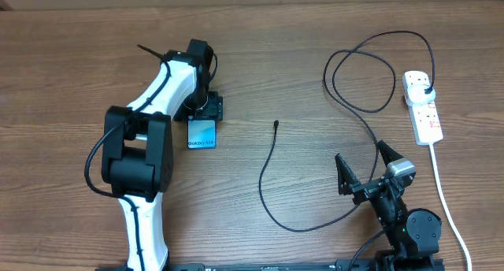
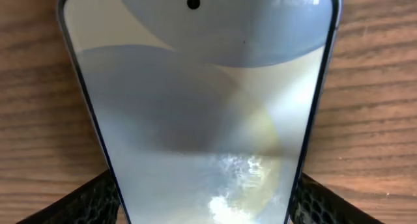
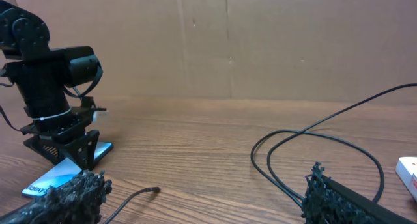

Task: Plug charger to phone and switch on socket
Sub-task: 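Lift the phone and rotate it upright, bottom edge toward the cable, then hold the phone upright above the cable connector with the left gripper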

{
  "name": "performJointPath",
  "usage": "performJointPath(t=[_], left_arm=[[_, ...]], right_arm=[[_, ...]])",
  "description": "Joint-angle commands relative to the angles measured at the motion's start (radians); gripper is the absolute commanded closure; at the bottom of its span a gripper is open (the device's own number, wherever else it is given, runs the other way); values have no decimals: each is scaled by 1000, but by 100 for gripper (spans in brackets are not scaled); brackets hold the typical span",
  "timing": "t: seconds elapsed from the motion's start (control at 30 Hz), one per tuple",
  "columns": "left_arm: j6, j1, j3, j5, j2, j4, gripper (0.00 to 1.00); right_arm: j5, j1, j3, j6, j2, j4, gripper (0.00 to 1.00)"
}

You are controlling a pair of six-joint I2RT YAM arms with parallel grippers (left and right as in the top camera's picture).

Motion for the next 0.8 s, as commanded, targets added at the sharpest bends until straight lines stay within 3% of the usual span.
performJointPath(t=[0.0,0.2,0.53,0.7,0.77], left_arm=[[-18,-6,68,78,64,-69,26],[-18,-7,204,80,64,-176,26],[-18,-6,373,243,64,-291,26],[-18,-5,444,453,63,-337,31],[-34,2,452,583,63,-343,40]], right_arm=[[0,-2,-10,7,-9,6,0],[0,-2,-10,7,-9,6,0],[0,-2,-10,7,-9,6,0],[0,-2,-10,7,-9,6,0],[0,-2,-10,7,-9,6,0]])
